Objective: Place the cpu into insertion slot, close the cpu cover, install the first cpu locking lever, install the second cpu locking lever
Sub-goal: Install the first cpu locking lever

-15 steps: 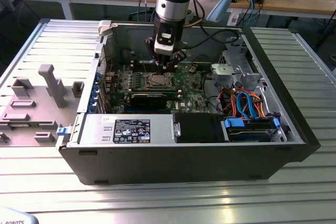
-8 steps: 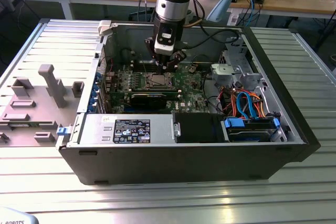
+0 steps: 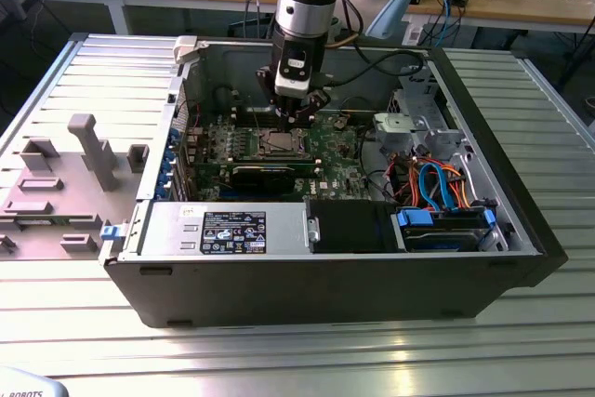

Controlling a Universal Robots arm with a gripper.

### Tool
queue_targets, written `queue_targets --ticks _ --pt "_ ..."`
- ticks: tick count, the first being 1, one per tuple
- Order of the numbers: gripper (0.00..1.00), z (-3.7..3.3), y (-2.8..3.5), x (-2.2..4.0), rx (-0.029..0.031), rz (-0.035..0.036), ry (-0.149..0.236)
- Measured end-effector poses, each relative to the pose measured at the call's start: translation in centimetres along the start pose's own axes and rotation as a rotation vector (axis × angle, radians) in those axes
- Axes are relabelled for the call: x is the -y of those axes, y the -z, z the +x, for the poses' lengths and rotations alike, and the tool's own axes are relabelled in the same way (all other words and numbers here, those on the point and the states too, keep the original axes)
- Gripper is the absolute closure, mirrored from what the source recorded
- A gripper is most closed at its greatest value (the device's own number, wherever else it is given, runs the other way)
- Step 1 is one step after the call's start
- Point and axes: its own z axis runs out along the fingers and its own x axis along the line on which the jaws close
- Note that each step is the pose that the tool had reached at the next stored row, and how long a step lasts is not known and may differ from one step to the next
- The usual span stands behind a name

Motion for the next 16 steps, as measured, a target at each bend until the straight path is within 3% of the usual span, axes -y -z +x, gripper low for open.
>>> queue_targets --ticks 9,11,13,16 --pt "0.89 0.01 -0.01 0.00 0.0001 -0.0012 0.013" --pt "0.89 0.00 -0.01 0.00 -0.0054 -0.0089 0.018" --pt "0.89 0.00 -0.01 0.00 -0.0169 -0.0245 0.025" --pt "0.89 0.00 -0.01 0.00 -0.0196 -0.0287 0.034"
